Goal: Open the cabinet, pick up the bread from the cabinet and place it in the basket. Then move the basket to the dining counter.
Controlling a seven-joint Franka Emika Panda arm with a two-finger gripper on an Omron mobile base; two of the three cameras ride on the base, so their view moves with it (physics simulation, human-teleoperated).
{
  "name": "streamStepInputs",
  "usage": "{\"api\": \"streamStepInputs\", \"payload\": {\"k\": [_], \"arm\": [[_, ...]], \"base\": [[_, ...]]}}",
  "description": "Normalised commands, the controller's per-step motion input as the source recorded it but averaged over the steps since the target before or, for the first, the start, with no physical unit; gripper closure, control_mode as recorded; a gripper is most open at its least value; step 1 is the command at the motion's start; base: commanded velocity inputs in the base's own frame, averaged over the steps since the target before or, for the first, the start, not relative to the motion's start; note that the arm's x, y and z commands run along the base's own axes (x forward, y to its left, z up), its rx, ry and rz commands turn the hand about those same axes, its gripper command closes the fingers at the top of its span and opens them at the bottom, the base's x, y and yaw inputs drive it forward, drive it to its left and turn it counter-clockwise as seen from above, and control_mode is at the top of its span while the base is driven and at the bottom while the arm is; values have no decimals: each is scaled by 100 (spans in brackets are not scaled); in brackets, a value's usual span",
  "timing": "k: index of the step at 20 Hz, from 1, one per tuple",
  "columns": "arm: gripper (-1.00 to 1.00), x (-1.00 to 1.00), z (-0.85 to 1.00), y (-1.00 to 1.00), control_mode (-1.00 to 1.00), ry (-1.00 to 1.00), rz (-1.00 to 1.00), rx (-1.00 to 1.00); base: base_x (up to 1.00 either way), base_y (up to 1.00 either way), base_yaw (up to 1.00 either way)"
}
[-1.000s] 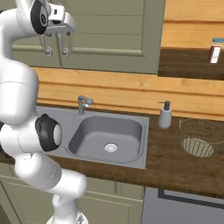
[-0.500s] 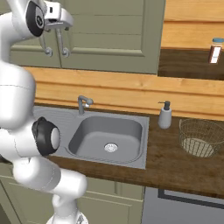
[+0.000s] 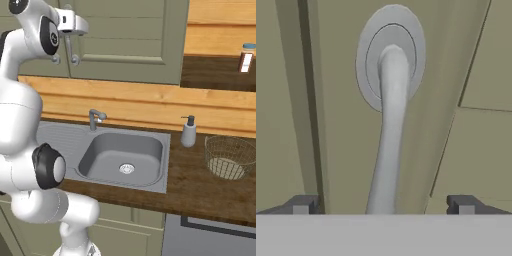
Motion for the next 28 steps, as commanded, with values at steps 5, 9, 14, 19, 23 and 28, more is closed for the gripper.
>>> {"api": "streamStepInputs", "payload": {"k": [5,9,14,19,23,28], "arm": [[-100,34,-3,0,-100,0,0,0],[100,41,-10,8,-100,0,0,0],[100,14,-7,0,-100,0,0,0],[100,-27,-23,-4,-100,-1,0,0],[100,-91,-30,-62,-100,-5,0,8],[100,-100,-27,-100,-100,-5,0,19]], "base": [[0,0,0],[0,0,0],[0,0,0],[0,0,0],[0,0,0],[0,0,0]]}}
